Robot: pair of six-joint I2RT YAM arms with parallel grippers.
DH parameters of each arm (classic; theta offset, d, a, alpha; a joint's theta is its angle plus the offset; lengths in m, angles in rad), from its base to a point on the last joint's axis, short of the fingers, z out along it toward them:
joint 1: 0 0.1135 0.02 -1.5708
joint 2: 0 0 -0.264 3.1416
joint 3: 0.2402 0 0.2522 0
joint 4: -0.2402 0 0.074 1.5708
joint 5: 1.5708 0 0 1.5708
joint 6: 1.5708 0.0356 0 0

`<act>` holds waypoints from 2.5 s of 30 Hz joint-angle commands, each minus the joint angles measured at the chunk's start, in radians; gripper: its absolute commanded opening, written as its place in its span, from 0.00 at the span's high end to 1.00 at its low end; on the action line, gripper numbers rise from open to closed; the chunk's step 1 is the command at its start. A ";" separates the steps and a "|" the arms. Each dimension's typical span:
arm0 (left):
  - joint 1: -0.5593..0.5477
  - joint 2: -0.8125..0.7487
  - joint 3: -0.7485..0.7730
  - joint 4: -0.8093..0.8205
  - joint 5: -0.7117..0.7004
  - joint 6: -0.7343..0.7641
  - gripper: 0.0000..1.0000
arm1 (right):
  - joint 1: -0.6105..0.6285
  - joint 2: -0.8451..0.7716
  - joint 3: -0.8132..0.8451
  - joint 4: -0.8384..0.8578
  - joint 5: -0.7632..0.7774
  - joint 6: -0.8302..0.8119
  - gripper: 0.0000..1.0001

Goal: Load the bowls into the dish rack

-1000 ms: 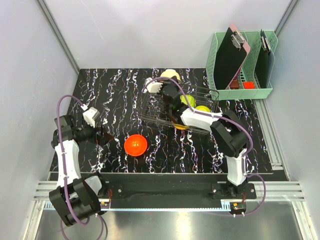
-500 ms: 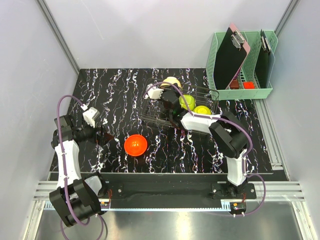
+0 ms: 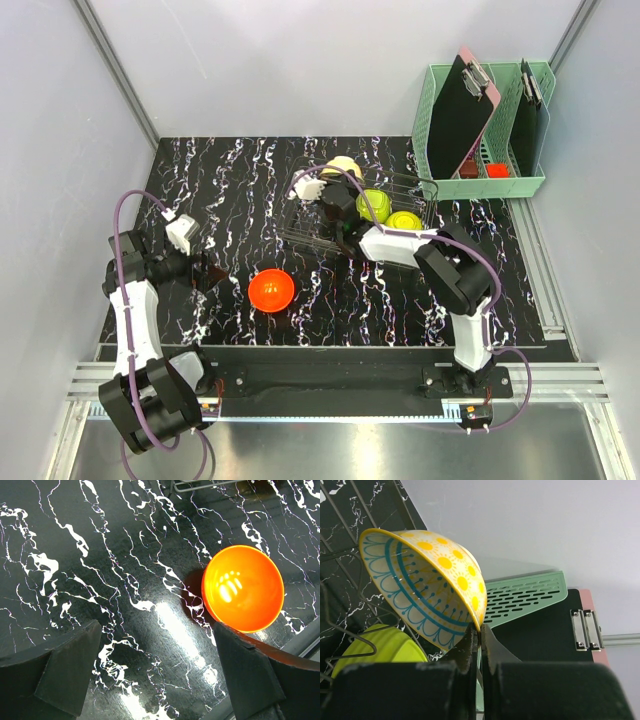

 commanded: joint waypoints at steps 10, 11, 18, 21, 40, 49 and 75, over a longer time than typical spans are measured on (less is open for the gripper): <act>0.005 -0.009 0.031 0.000 0.024 0.033 0.01 | 0.059 0.023 -0.014 0.061 0.062 0.060 1.00; 0.007 -0.009 0.031 -0.001 0.024 0.038 0.01 | 0.060 0.026 -0.014 0.059 0.067 0.062 1.00; 0.005 -0.003 0.035 -0.001 0.022 0.044 0.01 | 0.079 0.032 -0.024 0.013 0.085 0.097 1.00; 0.007 -0.003 0.035 -0.001 0.025 0.044 0.01 | 0.083 0.038 -0.024 -0.013 0.091 0.112 1.00; 0.007 -0.009 0.014 -0.003 0.025 0.047 0.01 | 0.094 0.027 0.038 -0.252 0.046 0.220 0.30; 0.007 -0.043 0.020 -0.030 0.031 0.059 0.01 | 0.096 -0.049 0.191 -0.559 -0.046 0.336 0.13; -0.384 0.391 0.317 -0.296 -0.199 0.136 0.01 | -0.013 -0.355 0.250 -0.906 -0.278 0.494 0.00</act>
